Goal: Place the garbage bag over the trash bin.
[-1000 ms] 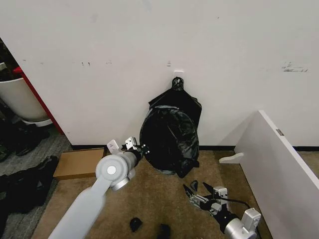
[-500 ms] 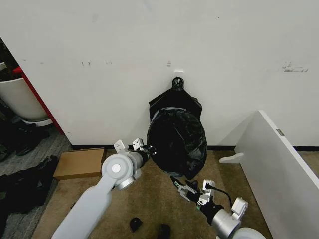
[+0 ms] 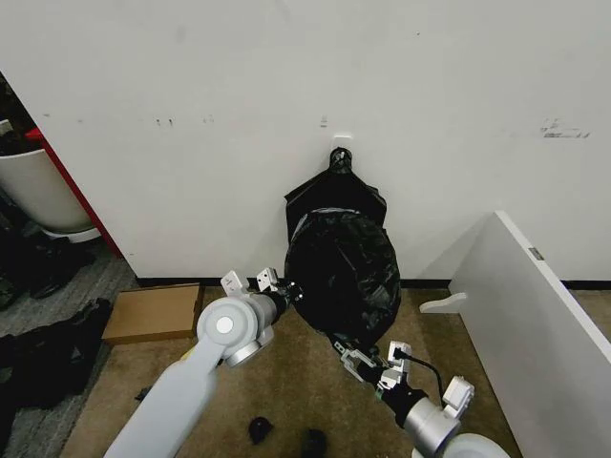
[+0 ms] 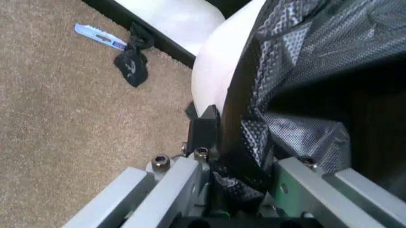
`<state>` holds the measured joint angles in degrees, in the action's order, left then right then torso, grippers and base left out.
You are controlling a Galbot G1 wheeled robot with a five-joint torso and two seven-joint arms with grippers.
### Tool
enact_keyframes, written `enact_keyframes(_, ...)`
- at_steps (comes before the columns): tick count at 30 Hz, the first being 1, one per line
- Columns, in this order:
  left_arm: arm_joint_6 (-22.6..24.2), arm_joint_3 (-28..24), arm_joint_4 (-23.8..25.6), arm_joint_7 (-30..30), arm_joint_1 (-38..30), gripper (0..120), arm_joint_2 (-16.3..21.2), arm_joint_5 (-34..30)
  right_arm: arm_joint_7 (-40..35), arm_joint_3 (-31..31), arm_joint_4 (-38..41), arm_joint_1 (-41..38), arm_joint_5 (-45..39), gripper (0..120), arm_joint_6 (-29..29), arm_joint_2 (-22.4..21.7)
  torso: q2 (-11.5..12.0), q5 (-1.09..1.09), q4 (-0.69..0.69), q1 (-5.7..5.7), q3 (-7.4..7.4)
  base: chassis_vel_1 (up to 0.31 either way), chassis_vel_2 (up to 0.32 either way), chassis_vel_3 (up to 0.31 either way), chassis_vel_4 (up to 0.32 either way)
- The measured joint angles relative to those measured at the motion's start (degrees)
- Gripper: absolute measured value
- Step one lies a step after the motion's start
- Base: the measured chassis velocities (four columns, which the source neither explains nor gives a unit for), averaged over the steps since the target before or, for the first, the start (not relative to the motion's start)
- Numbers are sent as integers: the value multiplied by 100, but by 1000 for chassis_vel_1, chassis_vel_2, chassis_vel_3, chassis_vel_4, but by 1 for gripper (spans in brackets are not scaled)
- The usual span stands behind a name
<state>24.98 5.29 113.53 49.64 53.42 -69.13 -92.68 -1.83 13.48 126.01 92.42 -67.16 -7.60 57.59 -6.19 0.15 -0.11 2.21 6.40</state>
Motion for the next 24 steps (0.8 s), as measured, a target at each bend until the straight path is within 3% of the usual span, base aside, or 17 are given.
enact_keyframes(8,-7,51,13,-12,28,1,15,32,-57,-16,-4,-17,-5,33,24,39,0,0,0,0,0,0,0,0,0)
enact_keyframes(10,-7,51,14,-13,28,1,13,35,-59,-17,-4,-17,-4,31,25,41,0,0,0,0,0,0,0,0,0)
enact_keyframes(16,-14,51,12,-22,39,1,-18,109,-107,-28,-2,-17,10,3,51,60,0,0,0,0,0,0,0,0,0)
enact_keyframes(24,-20,48,56,-23,37,1,-22,98,-170,-119,-59,-62,267,0,34,67,0,-1,0,0,0,0,0,0,0)
